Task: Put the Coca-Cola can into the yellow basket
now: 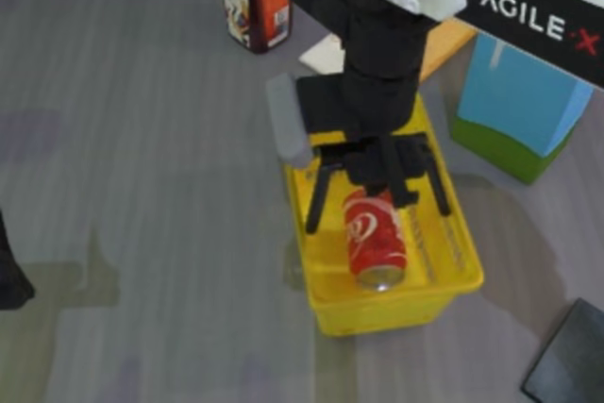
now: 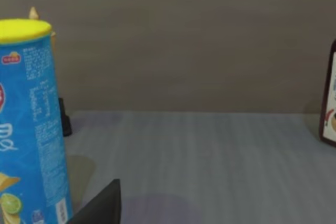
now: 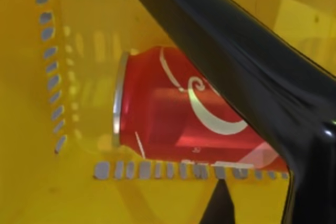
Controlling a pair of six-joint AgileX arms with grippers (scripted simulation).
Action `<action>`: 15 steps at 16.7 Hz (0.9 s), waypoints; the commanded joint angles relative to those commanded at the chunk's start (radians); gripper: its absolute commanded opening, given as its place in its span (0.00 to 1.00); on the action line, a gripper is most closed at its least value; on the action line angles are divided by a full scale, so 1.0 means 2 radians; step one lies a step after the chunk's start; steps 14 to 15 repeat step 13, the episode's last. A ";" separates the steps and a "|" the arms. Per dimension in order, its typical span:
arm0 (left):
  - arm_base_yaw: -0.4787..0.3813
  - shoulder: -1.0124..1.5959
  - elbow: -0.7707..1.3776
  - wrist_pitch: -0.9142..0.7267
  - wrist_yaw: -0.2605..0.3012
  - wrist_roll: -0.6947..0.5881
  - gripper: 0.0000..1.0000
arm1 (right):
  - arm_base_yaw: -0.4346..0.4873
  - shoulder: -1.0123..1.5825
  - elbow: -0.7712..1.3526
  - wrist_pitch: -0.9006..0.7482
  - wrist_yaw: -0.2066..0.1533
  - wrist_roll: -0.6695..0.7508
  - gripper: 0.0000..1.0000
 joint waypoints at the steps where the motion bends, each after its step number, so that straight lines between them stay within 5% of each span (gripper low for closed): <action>1: 0.000 0.000 0.000 0.000 0.000 0.000 1.00 | 0.000 0.000 0.000 0.000 0.000 0.000 0.00; 15: 0.000 0.000 0.000 0.000 0.000 0.000 1.00 | -0.015 -0.011 0.083 -0.093 0.000 -0.019 0.00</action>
